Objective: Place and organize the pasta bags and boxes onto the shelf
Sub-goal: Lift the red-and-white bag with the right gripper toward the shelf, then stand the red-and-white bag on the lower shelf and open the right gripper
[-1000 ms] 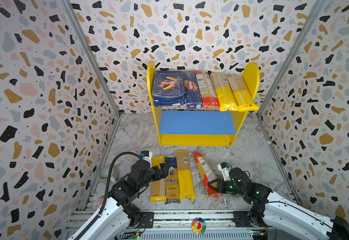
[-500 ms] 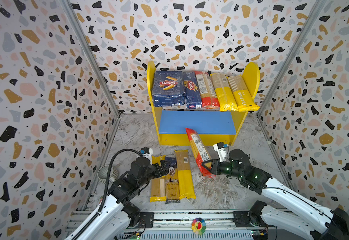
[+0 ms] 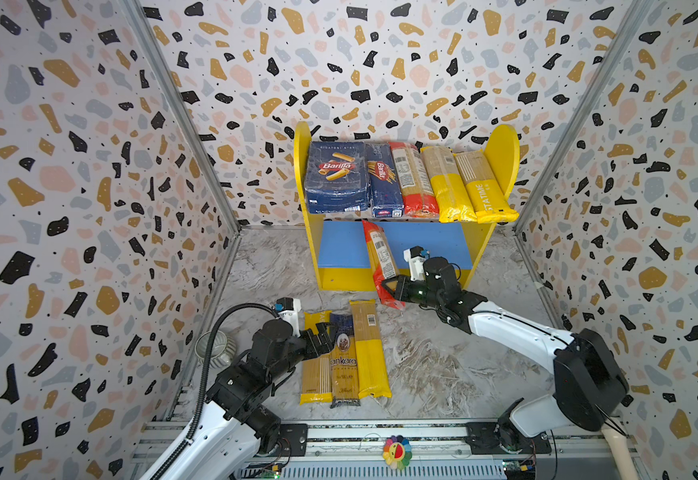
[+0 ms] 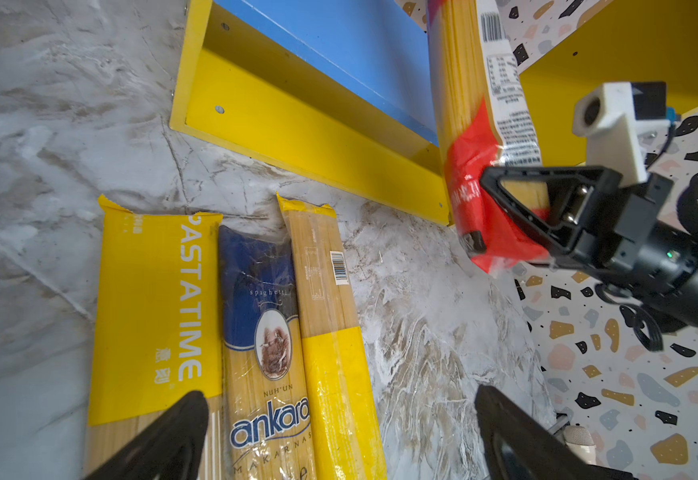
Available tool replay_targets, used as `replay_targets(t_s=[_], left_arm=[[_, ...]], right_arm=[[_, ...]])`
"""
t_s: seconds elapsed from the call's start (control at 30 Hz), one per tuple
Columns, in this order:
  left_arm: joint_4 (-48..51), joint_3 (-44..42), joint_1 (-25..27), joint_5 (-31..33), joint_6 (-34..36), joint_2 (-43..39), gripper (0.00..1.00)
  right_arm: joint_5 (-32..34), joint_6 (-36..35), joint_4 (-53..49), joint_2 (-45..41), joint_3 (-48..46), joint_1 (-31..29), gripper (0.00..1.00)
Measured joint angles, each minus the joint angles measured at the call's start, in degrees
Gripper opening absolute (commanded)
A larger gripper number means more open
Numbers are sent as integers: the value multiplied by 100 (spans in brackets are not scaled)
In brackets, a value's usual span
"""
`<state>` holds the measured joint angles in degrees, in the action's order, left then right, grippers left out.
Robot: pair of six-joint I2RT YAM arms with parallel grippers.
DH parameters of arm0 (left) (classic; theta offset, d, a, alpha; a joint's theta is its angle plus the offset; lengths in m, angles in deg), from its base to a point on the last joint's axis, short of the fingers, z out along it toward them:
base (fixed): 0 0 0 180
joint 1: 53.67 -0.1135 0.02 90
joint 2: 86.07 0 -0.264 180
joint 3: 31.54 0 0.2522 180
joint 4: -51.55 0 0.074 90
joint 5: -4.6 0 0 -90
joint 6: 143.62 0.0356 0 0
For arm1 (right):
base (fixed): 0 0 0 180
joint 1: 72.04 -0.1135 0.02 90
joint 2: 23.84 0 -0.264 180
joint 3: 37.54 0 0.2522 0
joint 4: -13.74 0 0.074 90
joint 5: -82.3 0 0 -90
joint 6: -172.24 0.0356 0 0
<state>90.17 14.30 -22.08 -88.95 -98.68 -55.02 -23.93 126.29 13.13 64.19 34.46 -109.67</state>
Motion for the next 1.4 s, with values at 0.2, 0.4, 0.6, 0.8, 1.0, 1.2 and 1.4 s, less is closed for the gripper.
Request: replay_targets(t_s=[0.2,0.4,0.6,0.8,1.0,1.2,1.4], left_arm=[[9,-155,0,0,0,-122,100],[63,-323,0,0,0,-162,100],[83,-337,0,0,4,-247,99],[92,-420,0,2,4,-415,99],[109,-461,0,0,4,-455,99],[116,-461,0,2,4,-509,99],[120,-461,2,2,2,-540,100]], right_arm=[[-63,243,673,1139,907,-28,3],[-37,557,953,2350,1923,-192,5],[-2,728,953,2988,2771,-407,20],[61,791,841,3272,3252,-516,36],[170,763,734,3320,3510,-487,56],[177,660,1045,3283,3860,-483,63],[144,638,1086,2988,3373,-487,64]])
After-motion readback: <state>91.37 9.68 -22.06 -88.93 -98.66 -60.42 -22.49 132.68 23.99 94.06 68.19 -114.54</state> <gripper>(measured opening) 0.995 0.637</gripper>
